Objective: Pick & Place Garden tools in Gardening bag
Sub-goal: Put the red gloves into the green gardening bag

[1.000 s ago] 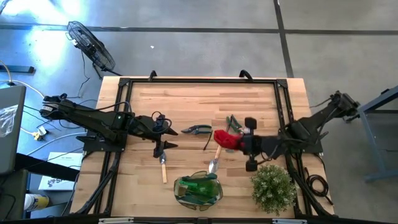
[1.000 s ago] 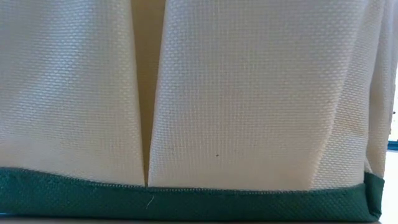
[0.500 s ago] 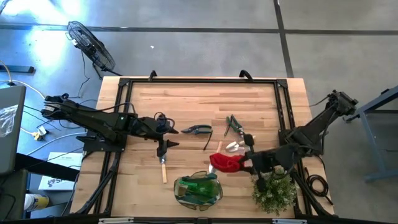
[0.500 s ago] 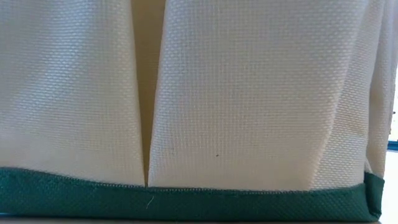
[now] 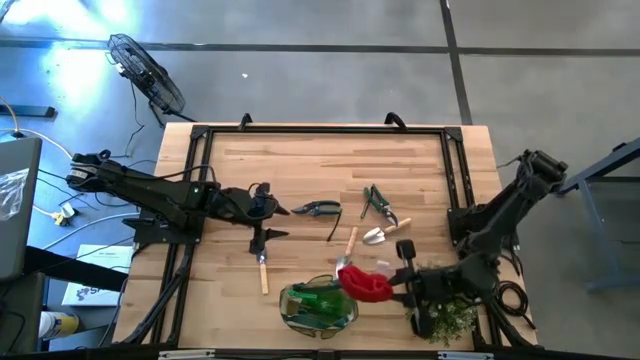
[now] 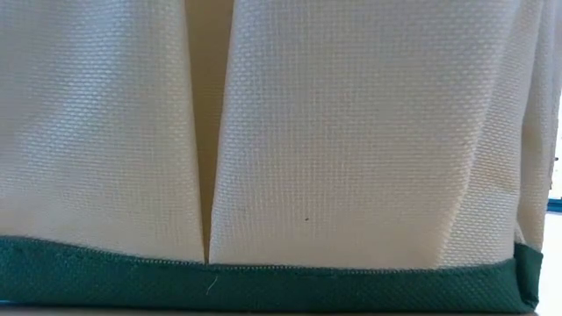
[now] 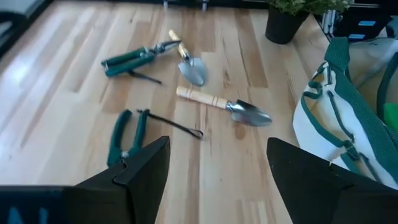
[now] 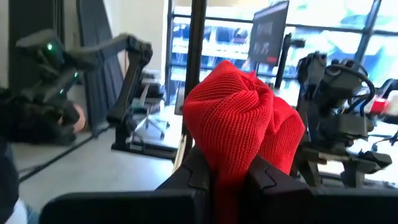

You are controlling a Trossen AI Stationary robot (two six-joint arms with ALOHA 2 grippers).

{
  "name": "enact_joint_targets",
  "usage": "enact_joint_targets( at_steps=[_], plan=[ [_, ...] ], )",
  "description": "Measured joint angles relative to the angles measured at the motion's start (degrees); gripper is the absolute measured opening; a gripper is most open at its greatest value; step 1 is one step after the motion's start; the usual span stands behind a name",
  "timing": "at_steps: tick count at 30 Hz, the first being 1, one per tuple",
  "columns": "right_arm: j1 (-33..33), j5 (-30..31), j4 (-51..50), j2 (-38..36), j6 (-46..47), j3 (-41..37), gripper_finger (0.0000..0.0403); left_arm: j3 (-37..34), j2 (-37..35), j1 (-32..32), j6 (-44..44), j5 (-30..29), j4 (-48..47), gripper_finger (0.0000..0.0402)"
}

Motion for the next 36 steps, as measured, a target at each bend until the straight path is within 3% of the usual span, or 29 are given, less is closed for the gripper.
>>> enact_joint_targets(
  at_steps=[4, 12, 23, 27, 32, 36],
  plan=[
    [-0.42, 0.55, 6.3, 2.63, 0.07, 0.0, 0.0024, 0.0, 0.0, 0.0, 3.14, 0.0, 0.26, 0.026],
    [-3.23, -1.16, 7.62, 7.78, 5.3, 2.58, 0.0024, 0.0, 0.0, 0.0, 7.32, -0.02, 0.42, 0.026],
    [-6.48, -8.04, -8.1, 13.14, 11.76, 12.61, 0.0024, 0.0, 0.0, 0.0, 7.14, 2.72, 0.32, 0.026],
    [-7.82, -12.98, -10.62, 13.44, 16.5, 12.96, 0.0024, 0.0, 0.0, 0.0, 6.99, 3.34, 0.36, 0.026],
    [-8.82, -14.9, -11.49, 14.02, 19.72, 12.96, 0.0024, 0.0, 0.0, 0.0, 5.8, 3.3, 0.49, 0.026],
    [-10.84, -21.93, -10.03, 16.9, 22.36, 12.96, 0.0024, 0.02, 0.0, 0.0, 5.7, 3.28, 0.56, 0.026]
  ],
)
